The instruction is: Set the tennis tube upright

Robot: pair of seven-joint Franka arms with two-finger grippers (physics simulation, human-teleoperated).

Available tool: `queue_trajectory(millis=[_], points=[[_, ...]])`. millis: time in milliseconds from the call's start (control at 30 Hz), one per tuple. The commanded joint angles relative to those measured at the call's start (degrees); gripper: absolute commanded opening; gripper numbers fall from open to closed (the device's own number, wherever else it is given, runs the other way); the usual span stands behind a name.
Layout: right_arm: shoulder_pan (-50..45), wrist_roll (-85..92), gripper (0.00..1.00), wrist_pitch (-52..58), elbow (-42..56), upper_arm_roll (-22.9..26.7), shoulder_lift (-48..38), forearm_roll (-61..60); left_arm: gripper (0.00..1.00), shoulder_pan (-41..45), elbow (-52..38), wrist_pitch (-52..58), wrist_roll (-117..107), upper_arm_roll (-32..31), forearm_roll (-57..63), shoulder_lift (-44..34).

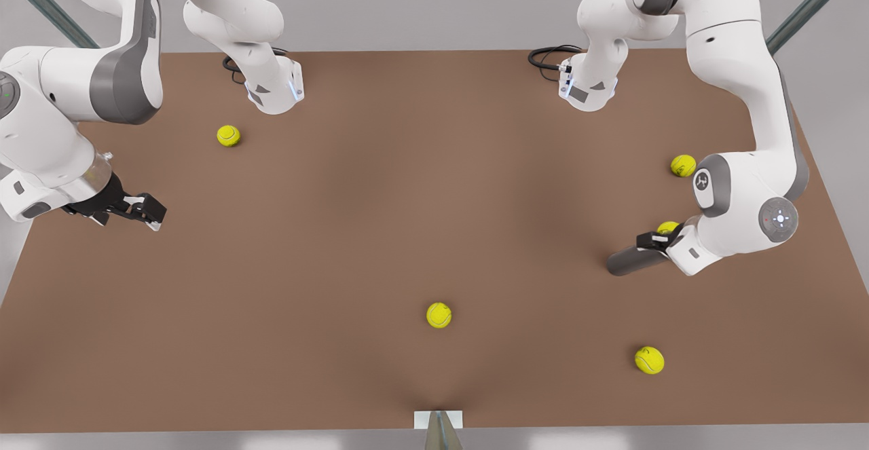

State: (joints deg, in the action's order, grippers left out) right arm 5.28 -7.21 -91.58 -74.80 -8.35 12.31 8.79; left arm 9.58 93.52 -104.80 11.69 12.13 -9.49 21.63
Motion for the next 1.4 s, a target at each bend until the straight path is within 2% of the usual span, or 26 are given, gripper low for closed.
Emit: queue_trajectory(millis=[0, 467, 633, 700, 1033, 1300, 1367], points=[[0.1, 0.0, 1.00, 0.0, 0.0, 0.0, 0.0, 0.0, 1.00, 0.0, 0.0, 0.0, 0.0, 0.0, 0.1, 0.0], [0.1, 0.1, 1.00, 0.0, 0.0, 0.0, 0.0, 0.0, 1.00, 0.0, -0.2, 1.3, 0.0, -0.9, 0.2, -0.5], [-0.4, -0.2, 1.00, 0.0, 0.0, -0.3, 0.0, -0.5, 1.00, 0.0, -1.8, 2.6, 0.1, -1.0, 0.3, -0.6], [1.0, 0.4, 1.00, 0.1, 0.0, -0.3, 0.0, -5.3, 1.00, 0.1, -1.8, 3.3, 0.1, -1.0, 0.4, -1.1], [0.5, -0.3, 1.00, 0.1, 0.0, -0.3, 0.0, -5.3, 1.00, -0.1, -6.2, 6.8, 0.1, -1.0, 1.2, -1.1], [0.7, -0.3, 1.00, 0.1, 0.0, -0.3, 0.0, -5.5, 1.00, 0.0, -18.1, 15.2, 0.5, -1.0, 7.7, -1.0], [0.5, -0.4, 1.00, 0.0, -0.1, -0.3, 0.0, -5.4, 1.00, -0.6, -18.8, 15.7, 0.5, -1.0, 7.7, -2.6]])
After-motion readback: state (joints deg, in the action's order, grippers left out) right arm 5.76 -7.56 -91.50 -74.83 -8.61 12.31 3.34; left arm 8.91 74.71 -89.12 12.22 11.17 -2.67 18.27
